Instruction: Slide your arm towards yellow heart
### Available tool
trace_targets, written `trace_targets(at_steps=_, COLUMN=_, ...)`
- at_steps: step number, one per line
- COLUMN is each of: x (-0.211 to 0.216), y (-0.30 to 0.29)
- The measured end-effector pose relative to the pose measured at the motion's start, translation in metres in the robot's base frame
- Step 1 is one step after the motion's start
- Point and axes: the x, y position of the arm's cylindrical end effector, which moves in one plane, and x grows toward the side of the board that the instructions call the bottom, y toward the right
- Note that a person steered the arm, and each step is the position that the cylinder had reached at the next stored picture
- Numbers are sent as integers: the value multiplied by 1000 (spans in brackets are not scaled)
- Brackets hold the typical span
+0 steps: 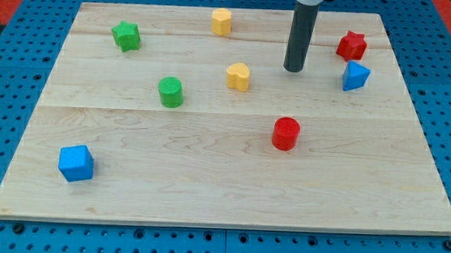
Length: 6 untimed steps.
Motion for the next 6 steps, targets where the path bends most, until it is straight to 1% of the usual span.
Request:
trace_targets(at_steps=3, x=5, y=-5)
trace_targets(at_steps=5, x=40, y=-9)
trace_targets(at_steps=6, x=40, y=-9)
